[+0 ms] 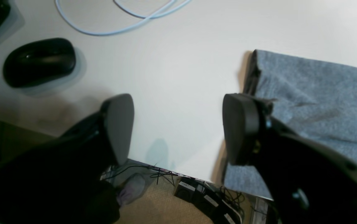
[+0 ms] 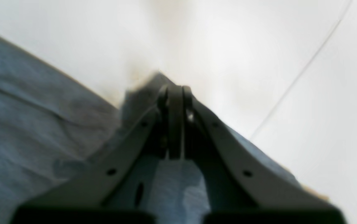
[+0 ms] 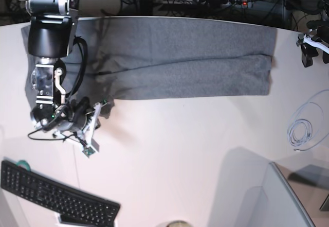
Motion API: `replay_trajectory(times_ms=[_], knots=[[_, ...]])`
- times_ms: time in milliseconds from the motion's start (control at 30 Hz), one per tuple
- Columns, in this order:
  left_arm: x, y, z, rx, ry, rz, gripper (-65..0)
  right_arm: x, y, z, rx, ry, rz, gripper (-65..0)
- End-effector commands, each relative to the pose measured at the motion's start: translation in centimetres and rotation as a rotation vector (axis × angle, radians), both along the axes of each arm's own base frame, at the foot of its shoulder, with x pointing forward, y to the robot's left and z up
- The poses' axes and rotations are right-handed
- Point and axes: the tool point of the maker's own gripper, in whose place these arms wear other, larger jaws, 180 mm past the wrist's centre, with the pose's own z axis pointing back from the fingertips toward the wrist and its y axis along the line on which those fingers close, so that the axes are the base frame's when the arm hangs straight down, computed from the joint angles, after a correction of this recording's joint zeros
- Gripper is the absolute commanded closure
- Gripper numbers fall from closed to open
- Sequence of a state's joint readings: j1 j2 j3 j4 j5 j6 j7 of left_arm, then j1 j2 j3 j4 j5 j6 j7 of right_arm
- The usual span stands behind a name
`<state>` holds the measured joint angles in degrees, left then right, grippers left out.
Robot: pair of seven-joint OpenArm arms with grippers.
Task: Layout the t-shirt on the table in an organized manner, then fold the t-shirt properly
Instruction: 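Grasp the shirt hem edge with the right gripper and pull it outward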
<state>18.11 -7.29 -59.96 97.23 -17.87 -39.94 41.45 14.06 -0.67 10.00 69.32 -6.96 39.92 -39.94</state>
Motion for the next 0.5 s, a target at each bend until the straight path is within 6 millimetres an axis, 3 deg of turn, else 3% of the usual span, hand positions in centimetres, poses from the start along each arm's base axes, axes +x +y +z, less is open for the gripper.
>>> replay_trajectory(times_ms=[0,133,200,367,467], knots=[[0.4,0.6,1.3,0.027,-0.035,-0.005,-42.6,1.6,1.0,1.7,0.032,-0.058,0.003,-6.3],[0.5,0.5,1.2,0.026,-0.034,-0.008,-42.6,1.4,3.0,1.1,0.069,-0.030,0.020,-28.8],[0.4,0.6,1.3,0.027,-0.035,-0.005,-42.6,1.2,3.3,0.6,0.081,-0.017,0.022,-35.0],[0.3,0.8,1.3,0.030,-0.034,-0.001,-42.6,1.3,4.2,-0.8,0.152,-0.020,0.014,-35.0],[0.2,0.8,1.1,0.023,-0.029,0.002,-42.6,2.2,3.2,-1.1,0.142,-0.043,-0.086,-35.1]])
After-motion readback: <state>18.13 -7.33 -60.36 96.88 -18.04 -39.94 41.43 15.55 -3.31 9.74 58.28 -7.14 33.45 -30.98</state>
